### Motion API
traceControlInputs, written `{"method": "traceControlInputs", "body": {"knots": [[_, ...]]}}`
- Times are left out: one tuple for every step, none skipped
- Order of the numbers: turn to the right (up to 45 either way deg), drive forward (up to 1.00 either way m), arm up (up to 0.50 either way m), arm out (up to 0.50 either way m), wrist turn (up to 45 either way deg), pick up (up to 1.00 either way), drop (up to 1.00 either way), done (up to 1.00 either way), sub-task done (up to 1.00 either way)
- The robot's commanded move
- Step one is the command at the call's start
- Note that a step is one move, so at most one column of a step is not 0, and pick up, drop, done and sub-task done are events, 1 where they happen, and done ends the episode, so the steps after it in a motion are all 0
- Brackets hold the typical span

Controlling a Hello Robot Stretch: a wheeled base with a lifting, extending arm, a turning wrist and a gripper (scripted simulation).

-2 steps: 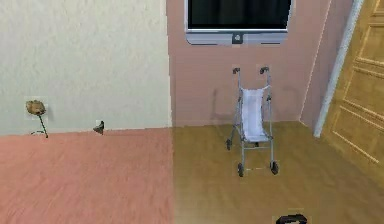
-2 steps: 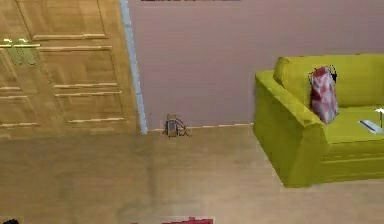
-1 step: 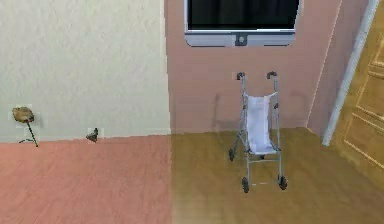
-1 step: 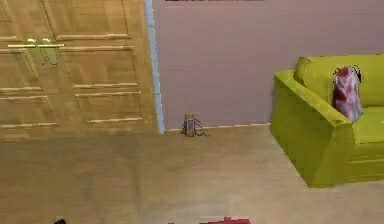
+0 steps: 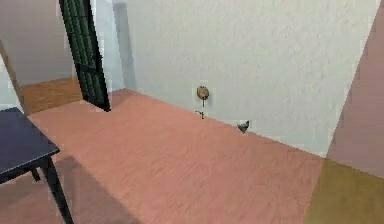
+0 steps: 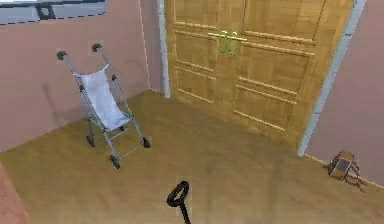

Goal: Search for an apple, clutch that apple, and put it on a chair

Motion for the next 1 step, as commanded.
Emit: {"method": "traceControlInputs", "body": {"knots": [[-45.0, 0.00, 0.00, 0.00, 0.0, 0.00, 0.00, 0.00, 0.00]]}}
